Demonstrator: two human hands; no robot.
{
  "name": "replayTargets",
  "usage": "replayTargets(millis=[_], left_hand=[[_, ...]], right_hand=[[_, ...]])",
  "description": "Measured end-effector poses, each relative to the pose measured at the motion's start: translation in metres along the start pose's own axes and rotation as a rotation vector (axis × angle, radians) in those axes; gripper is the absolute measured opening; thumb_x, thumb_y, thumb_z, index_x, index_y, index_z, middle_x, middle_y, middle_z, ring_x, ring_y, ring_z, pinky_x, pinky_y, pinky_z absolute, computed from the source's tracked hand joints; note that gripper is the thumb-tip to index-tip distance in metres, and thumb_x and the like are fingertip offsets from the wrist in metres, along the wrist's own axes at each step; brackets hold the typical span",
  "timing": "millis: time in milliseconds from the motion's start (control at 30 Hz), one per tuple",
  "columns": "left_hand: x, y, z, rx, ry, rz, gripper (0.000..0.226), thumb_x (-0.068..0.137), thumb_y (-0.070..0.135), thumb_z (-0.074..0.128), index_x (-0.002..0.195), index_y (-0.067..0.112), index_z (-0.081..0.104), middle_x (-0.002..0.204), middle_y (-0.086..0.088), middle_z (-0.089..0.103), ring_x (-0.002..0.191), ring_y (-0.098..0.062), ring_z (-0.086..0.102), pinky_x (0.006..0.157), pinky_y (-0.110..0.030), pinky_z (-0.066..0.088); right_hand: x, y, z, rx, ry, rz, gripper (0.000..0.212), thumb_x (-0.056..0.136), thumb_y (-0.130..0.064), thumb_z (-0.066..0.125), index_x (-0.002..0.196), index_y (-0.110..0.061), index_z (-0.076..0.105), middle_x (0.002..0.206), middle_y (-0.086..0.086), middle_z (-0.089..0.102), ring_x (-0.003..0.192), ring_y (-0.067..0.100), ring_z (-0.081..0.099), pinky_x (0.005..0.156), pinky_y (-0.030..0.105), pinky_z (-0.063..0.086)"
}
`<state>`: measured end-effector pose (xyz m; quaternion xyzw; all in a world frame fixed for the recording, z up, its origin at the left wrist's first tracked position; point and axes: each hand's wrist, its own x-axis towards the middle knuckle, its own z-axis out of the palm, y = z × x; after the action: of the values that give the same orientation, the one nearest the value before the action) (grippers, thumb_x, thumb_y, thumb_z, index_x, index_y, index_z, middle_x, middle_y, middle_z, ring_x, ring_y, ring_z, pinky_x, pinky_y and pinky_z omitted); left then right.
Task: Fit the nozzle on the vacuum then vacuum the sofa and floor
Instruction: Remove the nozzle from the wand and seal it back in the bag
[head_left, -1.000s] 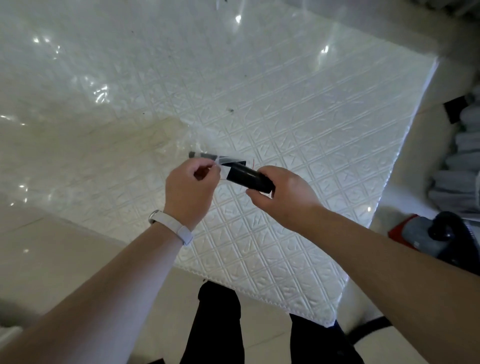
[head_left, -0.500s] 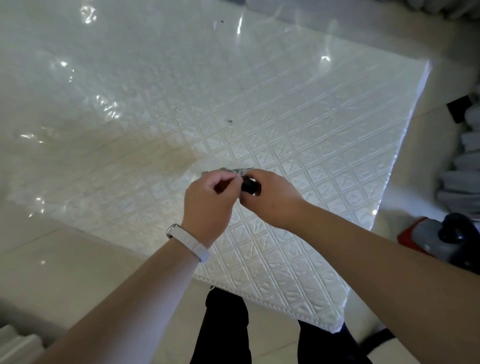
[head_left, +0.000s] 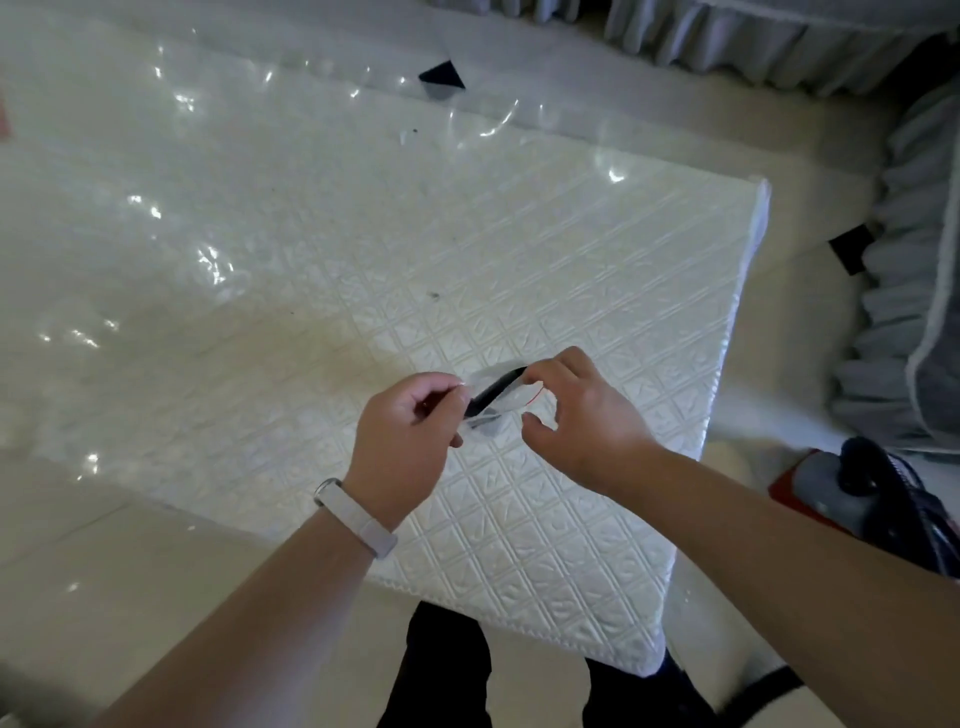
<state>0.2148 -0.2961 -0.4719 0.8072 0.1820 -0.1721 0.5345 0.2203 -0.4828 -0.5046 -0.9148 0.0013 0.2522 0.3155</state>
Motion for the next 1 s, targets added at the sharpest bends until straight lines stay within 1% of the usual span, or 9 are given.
replayTargets(millis=[100,200,367,500,600,700,767,867,1000], left_hand=[[-0.007,0.023,-0.009,0.014,-0.051,0.002,0.012,0.097,0.016,0.063,0.091,0.016,0.074,0.078,0.004,0.073,0.060,-0.014,0.070,0.058,-0.025,0.057],[-0.018,0.054,-0.020,0.009,-0.094,0.015,0.012,0.098,0.015,0.062,0.092,0.016,0.073,0.086,0.002,0.073,0.063,-0.017,0.073,0.058,-0.023,0.057],[-0.035,0.109,-0.045,0.052,-0.104,0.030,0.015,0.094,0.008,0.065,0.087,0.017,0.073,0.087,0.000,0.072,0.070,-0.012,0.075,0.072,-0.033,0.063],[-0.045,0.138,-0.062,0.095,-0.061,0.023,0.027,0.093,0.002,0.060,0.091,0.024,0.074,0.092,0.003,0.073,0.079,-0.010,0.075,0.082,-0.041,0.060],[-0.055,0.150,-0.072,0.083,-0.076,0.050,0.027,0.089,0.006,0.068,0.098,0.031,0.074,0.097,0.008,0.073,0.085,-0.016,0.071,0.073,-0.023,0.056],[-0.067,0.155,-0.077,0.083,-0.068,0.100,0.030,0.087,0.008,0.073,0.096,0.036,0.071,0.100,0.009,0.073,0.088,-0.003,0.068,0.072,-0.013,0.051],[-0.075,0.158,-0.080,0.089,-0.016,0.108,0.024,0.088,0.010,0.074,0.089,0.034,0.073,0.094,0.011,0.073,0.080,0.002,0.066,0.068,-0.011,0.049],[-0.085,0.165,-0.085,0.126,-0.012,0.150,0.018,0.089,0.012,0.074,0.085,0.029,0.073,0.085,0.010,0.073,0.076,-0.001,0.067,0.065,-0.008,0.048],[-0.095,0.181,-0.090,0.303,-0.083,0.270,0.010,0.091,0.013,0.071,0.086,0.022,0.072,0.075,0.013,0.066,0.065,0.007,0.060,0.059,-0.005,0.043]], right_hand=[[-0.010,-0.003,-0.024,-0.142,0.026,-0.041,0.044,0.091,-0.035,0.062,0.133,-0.034,0.051,0.117,-0.007,0.034,0.073,0.016,0.052,0.061,0.029,0.048],[-0.019,-0.014,-0.054,-0.178,0.052,-0.037,0.036,0.095,-0.033,0.059,0.130,-0.032,0.055,0.120,-0.005,0.037,0.078,0.017,0.054,0.069,0.032,0.052],[-0.038,-0.037,-0.104,-0.184,0.170,-0.174,0.013,0.092,-0.018,0.061,0.100,-0.014,0.071,0.107,0.000,0.062,0.084,0.026,0.063,0.065,0.035,0.052],[-0.064,-0.061,-0.134,-0.161,0.241,-0.339,0.005,0.088,-0.011,0.068,0.089,-0.009,0.073,0.102,0.004,0.066,0.079,0.027,0.065,0.058,0.033,0.051],[-0.083,-0.079,-0.152,-0.088,0.232,-0.391,0.007,0.088,-0.007,0.065,0.087,-0.007,0.072,0.091,0.004,0.068,0.073,0.025,0.062,0.059,0.039,0.055],[-0.100,-0.092,-0.167,-0.004,0.228,-0.297,0.003,0.090,-0.006,0.063,0.090,-0.006,0.067,0.077,0.004,0.065,0.068,0.026,0.057,0.063,0.041,0.052],[-0.110,-0.099,-0.177,0.056,0.237,-0.206,0.009,0.091,-0.009,0.065,0.100,-0.010,0.064,0.078,0.003,0.068,0.071,0.024,0.059,0.063,0.025,0.048],[-0.123,-0.106,-0.194,0.168,0.203,-0.068,0.017,0.092,-0.015,0.067,0.108,-0.020,0.067,0.083,-0.008,0.071,0.076,0.007,0.060,0.065,0.004,0.041],[-0.133,-0.114,-0.214,0.146,0.166,0.037,0.008,0.093,-0.021,0.066,0.097,-0.021,0.073,0.083,-0.007,0.071,0.075,0.016,0.063,0.057,0.007,0.041]])
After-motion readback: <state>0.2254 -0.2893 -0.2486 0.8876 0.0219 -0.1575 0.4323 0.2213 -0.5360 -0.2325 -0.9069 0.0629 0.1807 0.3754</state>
